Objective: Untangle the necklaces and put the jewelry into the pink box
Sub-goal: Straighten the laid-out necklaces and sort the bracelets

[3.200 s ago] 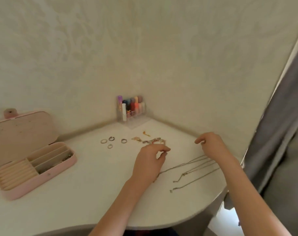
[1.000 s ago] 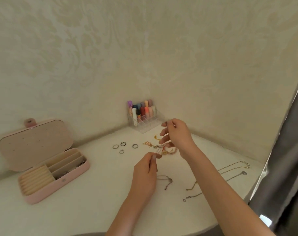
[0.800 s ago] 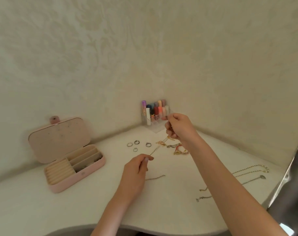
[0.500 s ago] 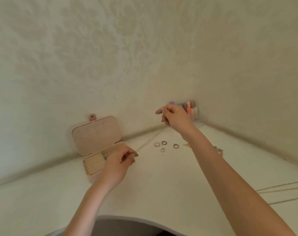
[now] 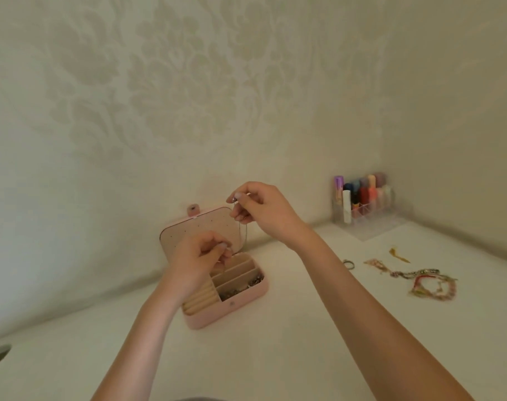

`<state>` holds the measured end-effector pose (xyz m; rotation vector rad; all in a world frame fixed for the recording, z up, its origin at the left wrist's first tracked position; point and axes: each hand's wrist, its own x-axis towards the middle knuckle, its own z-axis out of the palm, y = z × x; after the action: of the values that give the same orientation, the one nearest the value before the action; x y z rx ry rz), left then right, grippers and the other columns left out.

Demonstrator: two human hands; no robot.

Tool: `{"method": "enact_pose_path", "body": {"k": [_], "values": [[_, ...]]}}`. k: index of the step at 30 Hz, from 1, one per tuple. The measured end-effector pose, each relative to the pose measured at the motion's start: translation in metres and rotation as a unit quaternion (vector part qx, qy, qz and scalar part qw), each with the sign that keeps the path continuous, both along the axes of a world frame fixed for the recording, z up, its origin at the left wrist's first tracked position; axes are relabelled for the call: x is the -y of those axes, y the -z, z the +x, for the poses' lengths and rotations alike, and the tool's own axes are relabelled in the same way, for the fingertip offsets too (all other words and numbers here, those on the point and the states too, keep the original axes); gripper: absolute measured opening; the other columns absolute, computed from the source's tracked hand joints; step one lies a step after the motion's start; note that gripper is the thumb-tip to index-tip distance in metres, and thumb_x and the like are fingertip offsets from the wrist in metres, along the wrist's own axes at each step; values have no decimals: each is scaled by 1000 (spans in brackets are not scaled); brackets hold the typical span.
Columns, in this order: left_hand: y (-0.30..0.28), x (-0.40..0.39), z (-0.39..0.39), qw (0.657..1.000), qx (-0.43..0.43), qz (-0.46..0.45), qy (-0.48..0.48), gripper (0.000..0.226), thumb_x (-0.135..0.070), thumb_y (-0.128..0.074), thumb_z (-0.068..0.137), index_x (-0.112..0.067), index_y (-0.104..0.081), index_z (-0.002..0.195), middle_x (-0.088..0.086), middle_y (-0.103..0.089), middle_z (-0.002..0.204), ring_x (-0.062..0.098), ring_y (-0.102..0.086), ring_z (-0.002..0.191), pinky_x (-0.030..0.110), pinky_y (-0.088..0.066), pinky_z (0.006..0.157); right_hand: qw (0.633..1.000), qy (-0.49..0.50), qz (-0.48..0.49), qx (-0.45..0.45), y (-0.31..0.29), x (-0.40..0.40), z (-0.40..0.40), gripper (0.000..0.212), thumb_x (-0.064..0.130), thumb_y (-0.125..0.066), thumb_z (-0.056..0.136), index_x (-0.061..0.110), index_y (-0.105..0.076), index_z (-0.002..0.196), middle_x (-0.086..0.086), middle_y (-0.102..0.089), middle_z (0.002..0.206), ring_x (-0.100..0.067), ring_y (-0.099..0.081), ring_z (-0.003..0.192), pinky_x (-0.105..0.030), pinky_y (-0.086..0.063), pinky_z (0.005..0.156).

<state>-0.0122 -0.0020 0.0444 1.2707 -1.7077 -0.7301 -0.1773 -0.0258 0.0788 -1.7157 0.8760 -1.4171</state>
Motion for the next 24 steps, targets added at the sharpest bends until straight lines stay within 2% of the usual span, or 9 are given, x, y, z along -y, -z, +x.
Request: {"method": "enact_pose_path", "body": {"k": [4, 7, 10, 12, 14, 16, 19, 22, 24], "values": [[11, 3, 2, 999, 21, 23, -12, 22, 1, -53, 92, -11, -67, 79, 6, -70, 70, 17, -66, 67, 21, -55, 61, 1000, -20, 9, -5, 5, 5, 3, 20, 10, -46, 98, 11, -63, 87, -5, -66, 70, -9, -61, 60, -21, -51, 62], [17, 5, 2, 996, 79, 33, -23, 25, 3, -56, 88, -18, -68, 80, 3, -71, 76, 17, -66, 76, 25, -55, 71, 999, -36, 27, 11, 7, 5, 5, 20, 10, -45, 99, 11, -62, 87, -6, -66, 71, -10, -61, 60, -20, -51, 61], [17, 2, 0, 989, 143, 43, 13, 36, -6, -64, 79, -27, -62, 107, -13, -67, 105, 3, -59, 103, 23, -44, 93, 997, -53, 46, 13, 10, 3, 10, 21, 11, -46, 99, 12, -62, 86, -8, -66, 72, -15, -61, 62, -23, -53, 63], [15, -3, -6, 993, 60, 78, 69, 50, -23, -70, 72, -29, -56, 120, -14, -65, 115, -1, -56, 111, 23, -42, 95, 996, -66, 63, 18, 12, 2, 14, 19, 11, -47, 99, 9, -62, 88, -10, -65, 74, -17, -59, 63, -22, -52, 60], [14, -5, -11, 993, -12, 89, 72, 36, -23, -70, 81, -27, -60, 115, -6, -72, 104, 5, -63, 102, 25, -45, 92, 996, -57, 73, 14, 13, 1, 15, 18, 12, -49, 98, 9, -63, 88, -8, -66, 78, -14, -58, 65, -19, -49, 54], [15, -6, -13, 997, -7, 66, 25, 17, -16, -64, 88, -22, -65, 104, 1, -75, 86, 11, -66, 87, 26, -45, 86, 998, 3, 63, -27, 16, 5, 11, 20, 15, -51, 96, 15, -66, 83, -3, -68, 85, -12, -58, 71, -23, -51, 56], [20, -4, -6, 999, -11, 36, -11, 13, -11, -64, 88, -19, -66, 98, -1, -74, 73, 3, -67, 73, 19, -46, 77, 981, 134, 44, -136, 22, 15, -5, 18, 17, -58, 91, 14, -72, 81, -4, -70, 82, -14, -58, 72, -34, -52, 68], [24, -2, 2, 999, 3, 17, -32, 12, -7, -68, 84, -17, -64, 88, -2, -72, 66, 0, -64, 63, 19, -45, 69, 961, 147, 101, -212, 30, 20, -20, 14, 13, -63, 85, 5, -75, 83, -5, -66, 70, -13, -58, 58, -26, -52, 64], [29, -2, 3, 998, 47, 9, -46, 13, -9, -70, 82, -21, -66, 79, -3, -71, 64, -2, -60, 58, 22, -44, 67, 948, 134, 151, -247, 35, 19, -21, 10, 6, -64, 81, 4, -73, 77, -4, -64, 62, -14, -60, 53, -21, -52, 57]]}}
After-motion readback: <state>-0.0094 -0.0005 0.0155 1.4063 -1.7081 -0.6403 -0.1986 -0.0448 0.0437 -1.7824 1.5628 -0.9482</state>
